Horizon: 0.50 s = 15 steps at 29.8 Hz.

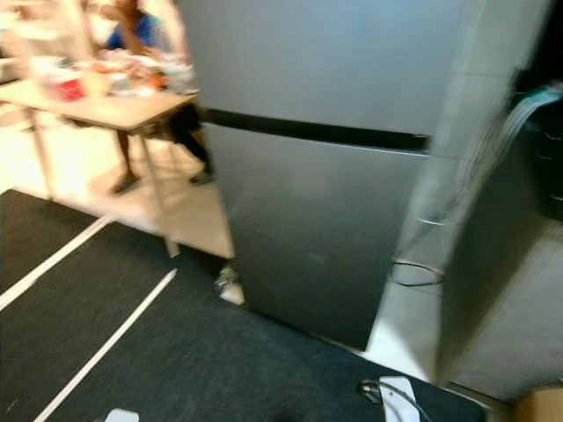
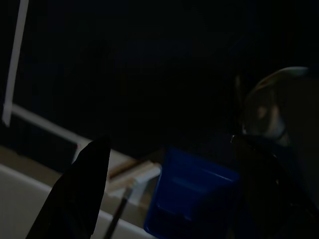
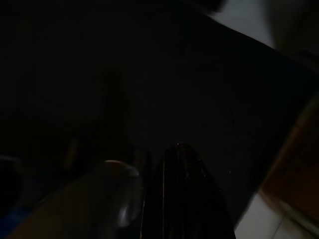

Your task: Restocking fridge

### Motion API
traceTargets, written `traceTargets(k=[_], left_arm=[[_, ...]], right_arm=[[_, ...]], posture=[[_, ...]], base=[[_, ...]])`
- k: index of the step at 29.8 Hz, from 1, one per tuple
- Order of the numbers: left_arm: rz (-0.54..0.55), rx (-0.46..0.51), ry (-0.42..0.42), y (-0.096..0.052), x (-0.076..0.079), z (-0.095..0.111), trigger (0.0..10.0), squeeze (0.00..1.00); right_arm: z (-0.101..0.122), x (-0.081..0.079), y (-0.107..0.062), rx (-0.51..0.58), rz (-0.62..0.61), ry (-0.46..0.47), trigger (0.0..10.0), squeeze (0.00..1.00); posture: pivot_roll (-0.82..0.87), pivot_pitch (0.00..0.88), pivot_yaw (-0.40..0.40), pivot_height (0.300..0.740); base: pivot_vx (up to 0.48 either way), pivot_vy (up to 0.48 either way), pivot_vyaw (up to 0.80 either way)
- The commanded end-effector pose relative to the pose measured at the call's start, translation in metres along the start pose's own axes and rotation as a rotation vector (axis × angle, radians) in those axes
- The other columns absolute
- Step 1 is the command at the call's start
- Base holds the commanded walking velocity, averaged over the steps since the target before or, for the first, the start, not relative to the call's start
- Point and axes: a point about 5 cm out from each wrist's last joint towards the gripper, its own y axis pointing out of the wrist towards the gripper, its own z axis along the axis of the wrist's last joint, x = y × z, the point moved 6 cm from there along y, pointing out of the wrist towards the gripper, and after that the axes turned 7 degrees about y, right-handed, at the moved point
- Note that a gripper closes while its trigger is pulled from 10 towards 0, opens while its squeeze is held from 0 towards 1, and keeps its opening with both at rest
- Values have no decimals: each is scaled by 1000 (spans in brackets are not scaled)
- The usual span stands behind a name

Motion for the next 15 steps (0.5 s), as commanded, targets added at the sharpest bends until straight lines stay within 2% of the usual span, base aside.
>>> traceTargets(k=[1, 7, 10, 11, 15], left_arm=[[12, 20, -1, 1, -6, 9, 10000, 0], [5, 35, -25, 2, -1, 15, 10000, 0], [-21, 35, -29, 3, 10, 14, 10000, 0], [-40, 24, -23, 2, 18, 9, 10000, 0], [-48, 19, -23, 2, 22, 6, 10000, 0]], right_arm=[[-11, 3, -1, -23, -7, 6, 10000, 0], [-17, 6, -2, -36, -6, 3, 10000, 0], [-16, 11, -3, -36, -13, -6, 10000, 0], [-10, 15, -3, -25, -26, -19, 10000, 0], [-4, 20, -3, -14, -44, -40, 10000, 0]], posture=[[-67, 0, 45, 740], [-60, 0, 22, 740], [-57, 0, 10, 740], [-52, 0, 0, 740], [-51, 0, -6, 740]], base=[[0, 0, 775], [0, 0, 775], [0, 0, 779], [0, 0, 775], [0, 0, 781]])
